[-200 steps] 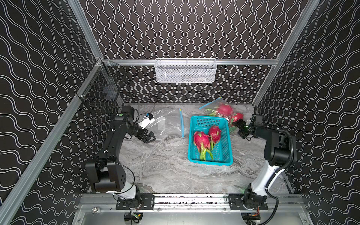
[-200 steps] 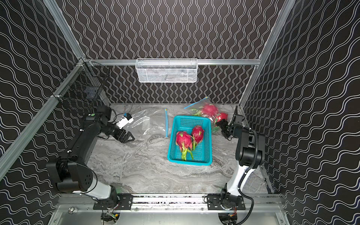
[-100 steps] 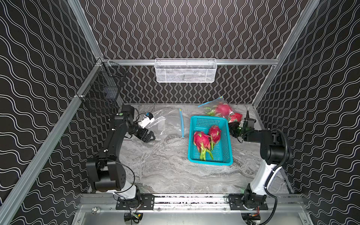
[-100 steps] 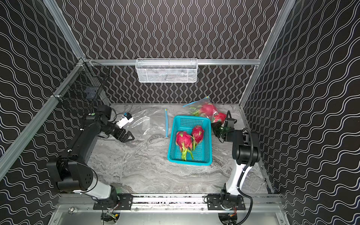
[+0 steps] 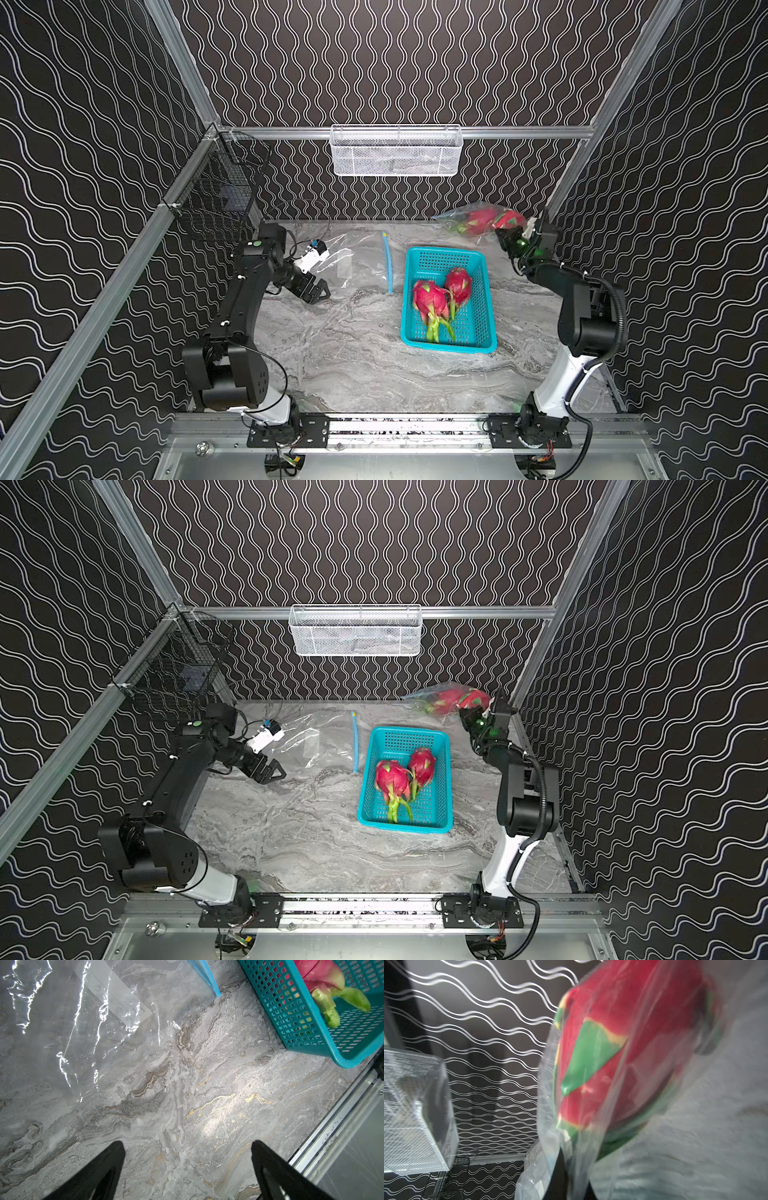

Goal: Open the zip-top bag and take out the dragon fruit
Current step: Pick up the zipper food storage bag at the center of the board.

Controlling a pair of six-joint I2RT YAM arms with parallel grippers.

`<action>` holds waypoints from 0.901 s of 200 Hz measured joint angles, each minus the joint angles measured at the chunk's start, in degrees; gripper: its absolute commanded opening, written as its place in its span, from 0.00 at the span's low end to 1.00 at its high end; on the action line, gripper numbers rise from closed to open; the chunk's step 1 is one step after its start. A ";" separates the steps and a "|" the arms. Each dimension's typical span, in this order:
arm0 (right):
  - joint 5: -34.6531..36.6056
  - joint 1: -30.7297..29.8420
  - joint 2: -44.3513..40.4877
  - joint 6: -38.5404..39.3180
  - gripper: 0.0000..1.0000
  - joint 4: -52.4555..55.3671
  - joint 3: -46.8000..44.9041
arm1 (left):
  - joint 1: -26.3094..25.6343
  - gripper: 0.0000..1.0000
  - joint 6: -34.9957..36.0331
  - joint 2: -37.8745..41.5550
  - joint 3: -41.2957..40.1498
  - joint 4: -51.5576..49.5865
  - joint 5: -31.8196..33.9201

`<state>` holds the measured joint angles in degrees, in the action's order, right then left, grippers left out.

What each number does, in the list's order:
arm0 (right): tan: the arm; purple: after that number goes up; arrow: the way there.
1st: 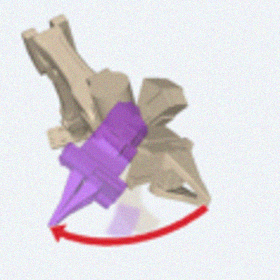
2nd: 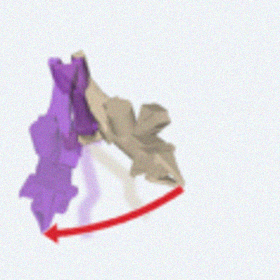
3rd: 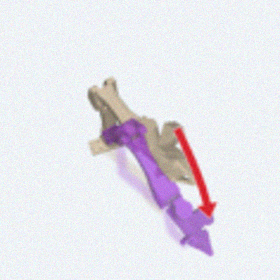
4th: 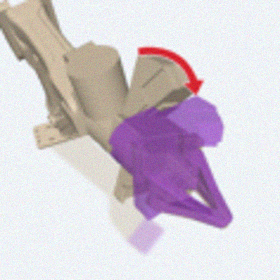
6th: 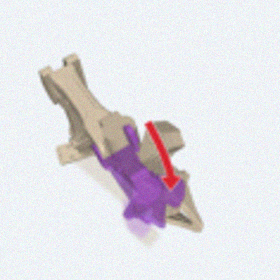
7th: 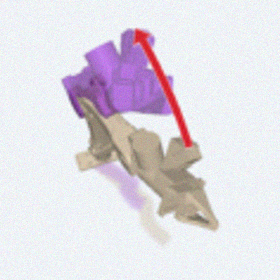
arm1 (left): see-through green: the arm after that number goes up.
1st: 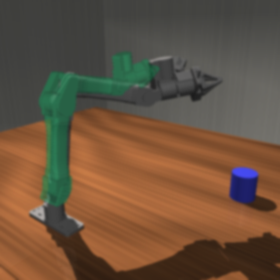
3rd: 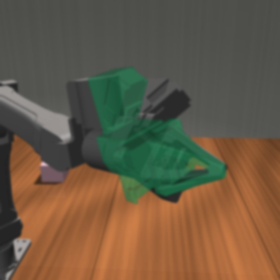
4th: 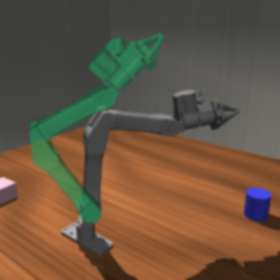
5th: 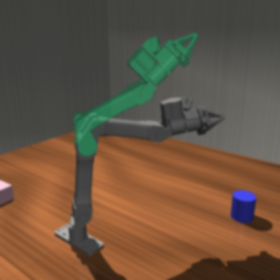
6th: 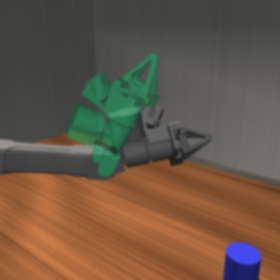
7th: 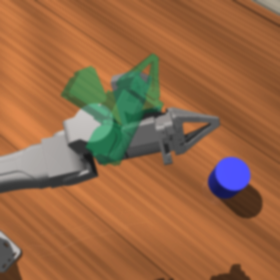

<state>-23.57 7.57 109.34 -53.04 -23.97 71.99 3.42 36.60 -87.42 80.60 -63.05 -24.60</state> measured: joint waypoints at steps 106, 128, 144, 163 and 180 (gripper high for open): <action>-2.86 -4.52 -15.78 9.20 0.00 11.28 5.73 | 0.00 0.98 -0.11 1.66 -0.39 1.77 0.33; -3.45 -7.65 -18.75 11.04 0.00 12.85 7.26 | 0.13 0.98 -0.24 2.62 -1.03 2.69 0.09; -4.00 -11.28 -20.39 12.68 0.00 15.30 8.74 | 0.55 0.99 -0.26 4.42 -2.84 4.59 -0.66; -4.98 -16.26 -22.12 13.97 0.00 17.97 9.20 | 2.03 0.99 -0.46 7.08 -4.70 6.88 -2.69; -5.90 -21.16 -23.78 14.71 0.00 19.30 7.93 | 5.33 0.99 -1.53 6.38 -3.23 7.69 -5.90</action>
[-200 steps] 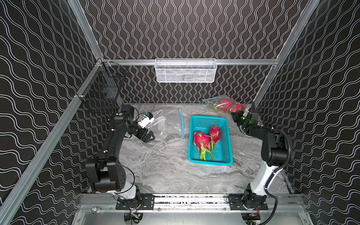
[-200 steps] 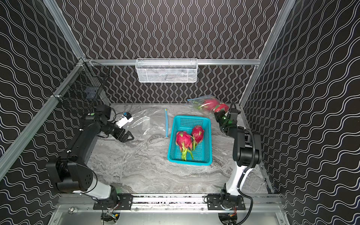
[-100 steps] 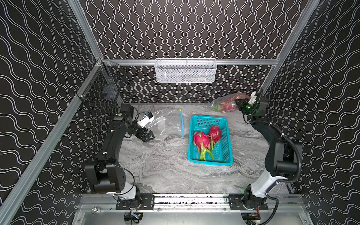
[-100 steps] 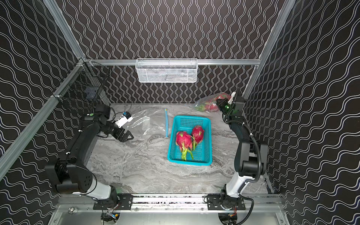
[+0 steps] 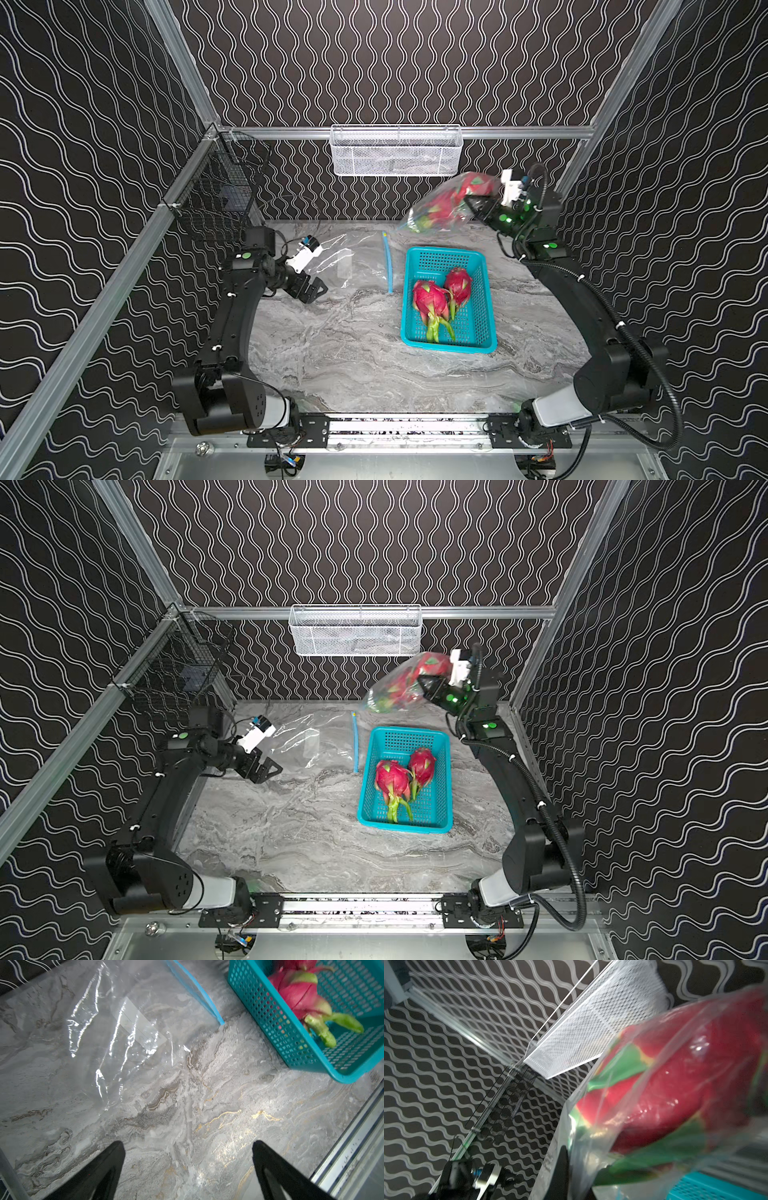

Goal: Open the zip-top bag and take out the dragon fruit
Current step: Pick up the zipper food storage bag at the center of the board, then place the zipper food storage bag at the center of the board.

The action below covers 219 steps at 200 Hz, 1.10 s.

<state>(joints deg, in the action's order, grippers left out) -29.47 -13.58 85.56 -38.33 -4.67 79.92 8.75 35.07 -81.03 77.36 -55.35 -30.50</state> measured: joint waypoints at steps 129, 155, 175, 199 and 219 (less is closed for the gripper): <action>11.85 -36.44 16.28 1.49 0.00 -15.10 -4.02 | 12.02 0.93 -3.52 -9.20 6.82 -5.53 -7.41; 14.78 -38.95 18.99 1.75 0.00 -18.29 -6.84 | 12.15 0.92 -2.84 -9.81 4.72 -5.22 -5.05; 17.31 -39.93 17.75 1.99 0.06 -20.04 -12.33 | 12.17 0.92 -0.59 -10.58 3.04 -5.09 -2.73; 20.37 -40.65 12.37 2.49 0.47 -19.45 -19.47 | 12.17 0.92 2.14 -11.69 1.79 -5.27 -0.52; 22.08 -42.18 8.37 3.85 0.61 -17.46 -22.99 | 11.96 0.92 4.37 -12.98 1.77 -5.84 0.59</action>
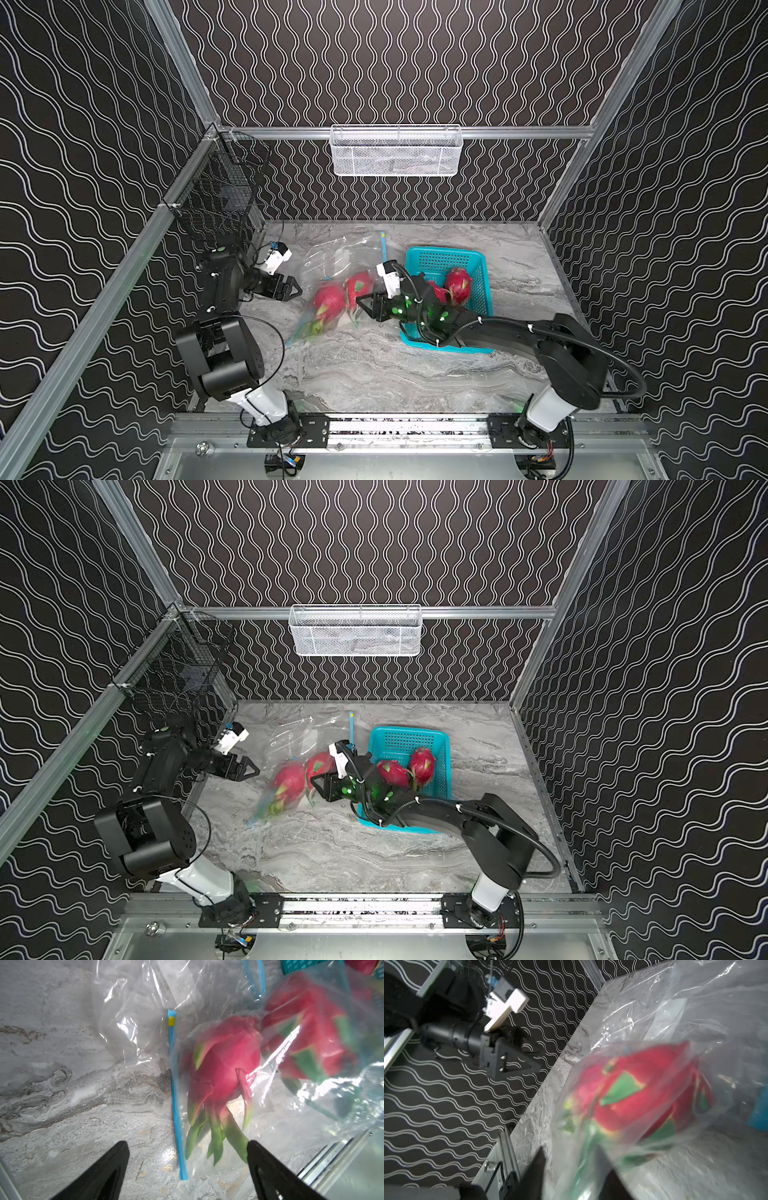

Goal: Open the zip-top bag and take out the dragon fruit
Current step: Place the zipper food storage bag at the center of the board, then pick up the zipper food storage bag at the center of the board.

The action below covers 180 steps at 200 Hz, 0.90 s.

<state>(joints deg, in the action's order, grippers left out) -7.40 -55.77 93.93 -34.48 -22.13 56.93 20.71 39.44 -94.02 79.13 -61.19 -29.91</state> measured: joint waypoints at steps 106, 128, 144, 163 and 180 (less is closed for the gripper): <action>3.45 -1.66 -6.95 0.66 0.61 18.34 -6.93 | -4.92 0.90 1.51 -5.79 -2.43 3.41 8.66; 3.43 -1.64 -7.32 1.07 0.63 16.79 -8.07 | -4.92 0.90 1.20 -8.50 -0.98 3.80 8.46; 3.26 -1.01 -7.41 1.68 0.63 15.39 -8.81 | -4.98 0.84 0.70 -11.32 -0.02 3.82 7.63; 3.28 -0.15 -8.61 2.19 0.63 15.30 -9.44 | -5.20 0.70 -0.33 -15.21 1.29 3.52 6.08; 3.63 0.04 -9.70 2.60 0.63 17.49 -9.18 | -5.62 0.60 -0.39 -17.64 1.95 3.45 4.94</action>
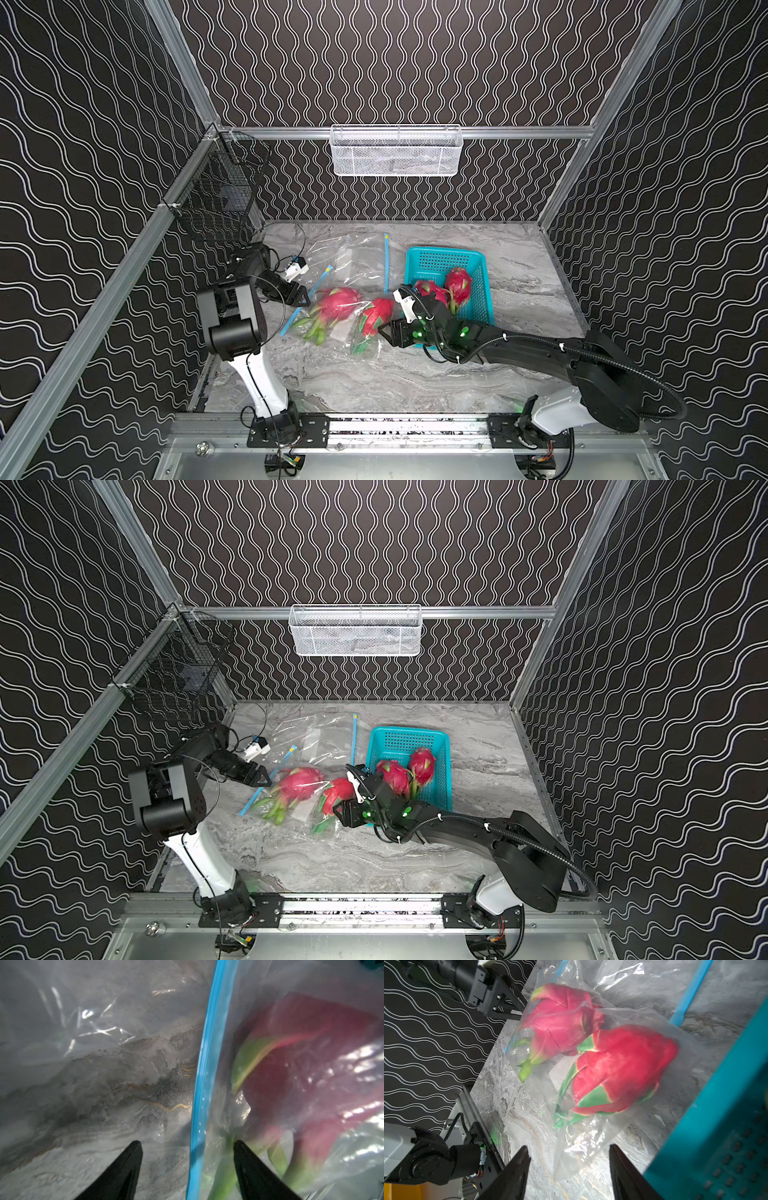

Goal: Open the zip-top bag and take out the dragon fruit
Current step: Pick up the zipper food storage bag at the center of the board.

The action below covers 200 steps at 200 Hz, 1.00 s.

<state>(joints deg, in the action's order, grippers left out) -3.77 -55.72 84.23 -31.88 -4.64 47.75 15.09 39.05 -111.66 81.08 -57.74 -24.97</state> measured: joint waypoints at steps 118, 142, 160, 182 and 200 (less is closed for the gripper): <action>3.08 0.81 -2.12 5.95 0.68 8.61 15.69 | -1.25 0.00 5.09 12.79 5.01 -12.04 -11.50; 4.04 0.83 -1.77 7.32 0.74 9.46 18.47 | -2.49 0.00 6.99 16.68 6.43 -15.85 -12.59; 3.98 1.62 -1.33 10.78 0.76 11.28 21.64 | -5.86 0.00 7.48 19.56 7.58 -17.05 -12.59; 4.09 3.39 -0.22 14.36 0.76 13.75 27.02 | -9.92 0.00 5.79 21.77 9.35 -16.90 -11.61; 4.24 3.30 -0.68 14.91 0.76 14.19 28.02 | -11.69 0.00 2.40 22.58 11.91 -16.41 -11.54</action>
<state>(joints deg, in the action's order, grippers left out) 0.47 -52.42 83.55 -16.97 9.54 75.77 3.40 41.45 -89.08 92.99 -74.15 -36.51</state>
